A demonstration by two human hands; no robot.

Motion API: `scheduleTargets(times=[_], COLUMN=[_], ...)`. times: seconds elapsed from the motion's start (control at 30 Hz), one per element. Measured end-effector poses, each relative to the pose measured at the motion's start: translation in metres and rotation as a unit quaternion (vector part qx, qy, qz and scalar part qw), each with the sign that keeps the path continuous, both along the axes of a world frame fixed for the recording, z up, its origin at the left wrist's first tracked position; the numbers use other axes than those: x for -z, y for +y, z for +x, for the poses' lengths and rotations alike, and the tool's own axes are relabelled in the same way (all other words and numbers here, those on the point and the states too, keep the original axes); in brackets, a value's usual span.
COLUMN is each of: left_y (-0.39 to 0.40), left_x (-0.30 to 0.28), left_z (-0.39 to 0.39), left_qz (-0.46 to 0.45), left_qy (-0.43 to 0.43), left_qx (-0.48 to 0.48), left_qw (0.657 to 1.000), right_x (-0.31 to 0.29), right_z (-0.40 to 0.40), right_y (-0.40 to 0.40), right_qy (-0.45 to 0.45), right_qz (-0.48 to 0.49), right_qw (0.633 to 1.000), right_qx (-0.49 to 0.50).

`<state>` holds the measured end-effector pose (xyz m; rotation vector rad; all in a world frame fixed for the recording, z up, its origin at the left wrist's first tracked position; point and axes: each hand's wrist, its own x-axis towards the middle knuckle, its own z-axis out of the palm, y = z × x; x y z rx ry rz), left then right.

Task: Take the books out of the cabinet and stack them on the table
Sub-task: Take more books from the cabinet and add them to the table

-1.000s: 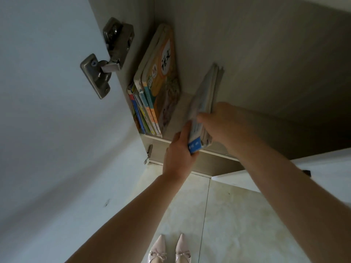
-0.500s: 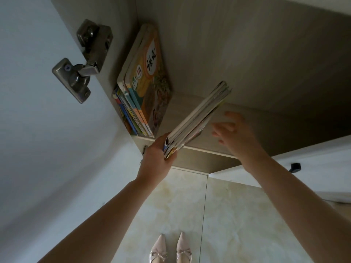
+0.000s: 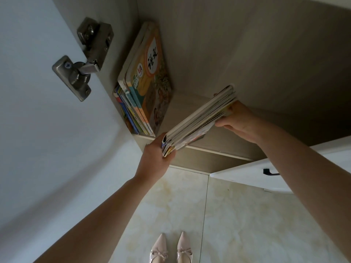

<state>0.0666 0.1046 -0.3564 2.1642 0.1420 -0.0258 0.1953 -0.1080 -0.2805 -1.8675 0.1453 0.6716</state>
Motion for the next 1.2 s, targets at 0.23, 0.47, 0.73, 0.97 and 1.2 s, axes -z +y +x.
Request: scheduleTargets(times=[0.23, 0.47, 0.73, 0.97, 1.2], left_y=[0.003, 0.007, 0.01, 0.005, 0.001], left_x=[0.013, 0.008, -0.044, -0.131, -0.213], left_z=[0.002, 0.01, -0.058, -0.131, -0.213], left_qz=[-0.027, -0.04, -0.207, -0.344, -0.398], left_qy=[-0.021, 0.013, 0.119, 0.207, 0.244], left_qx=[-0.088, -0.106, -0.134, -0.204, -0.261], left_qw=[0.996, 0.993, 0.962, 0.893, 0.845], right_x=[0.021, 0.035, -0.01, -0.094, -0.177], right_z=[0.006, -0.013, -0.091, -0.189, -0.271], right_y=[-0.006, -0.008, -0.012, -0.007, -0.005], right_qy=[-0.087, -0.122, -0.083, -0.01, 0.013], right_qz=[-0.056, -0.003, -0.049, -0.019, -0.012], right_qw=[0.995, 0.991, 0.994, 0.99, 0.997], right_qx=[0.004, 0.045, 0.051, 0.14, 0.08])
